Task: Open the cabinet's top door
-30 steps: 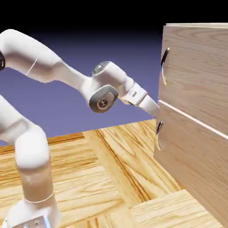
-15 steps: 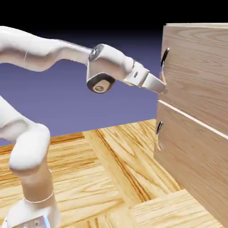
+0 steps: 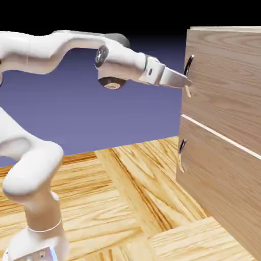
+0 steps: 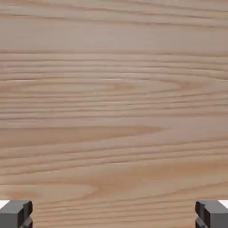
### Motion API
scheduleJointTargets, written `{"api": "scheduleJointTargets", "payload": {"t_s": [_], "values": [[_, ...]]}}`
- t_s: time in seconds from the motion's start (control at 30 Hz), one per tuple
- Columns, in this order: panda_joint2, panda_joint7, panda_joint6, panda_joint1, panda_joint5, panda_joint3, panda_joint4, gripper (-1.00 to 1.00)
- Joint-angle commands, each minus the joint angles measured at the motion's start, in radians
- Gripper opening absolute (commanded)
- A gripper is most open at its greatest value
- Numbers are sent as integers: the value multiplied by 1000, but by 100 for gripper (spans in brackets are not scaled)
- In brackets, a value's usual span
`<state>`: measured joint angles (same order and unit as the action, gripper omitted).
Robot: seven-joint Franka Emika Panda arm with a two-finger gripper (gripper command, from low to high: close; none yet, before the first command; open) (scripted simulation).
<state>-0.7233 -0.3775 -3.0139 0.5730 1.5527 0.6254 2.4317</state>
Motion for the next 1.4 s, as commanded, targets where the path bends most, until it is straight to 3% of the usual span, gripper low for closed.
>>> {"api": "scheduleJointTargets", "payload": {"t_s": [0.0,0.97,1.23,1.27,1.37], "values": [[-4,-31,1,16,44,18,-11,0],[-129,-940,19,492,1305,526,-318,0],[-86,-965,28,701,1345,673,-471,0],[-86,-965,28,701,1345,673,-471,-100],[-60,-1004,53,629,1344,624,-421,-100]]}}
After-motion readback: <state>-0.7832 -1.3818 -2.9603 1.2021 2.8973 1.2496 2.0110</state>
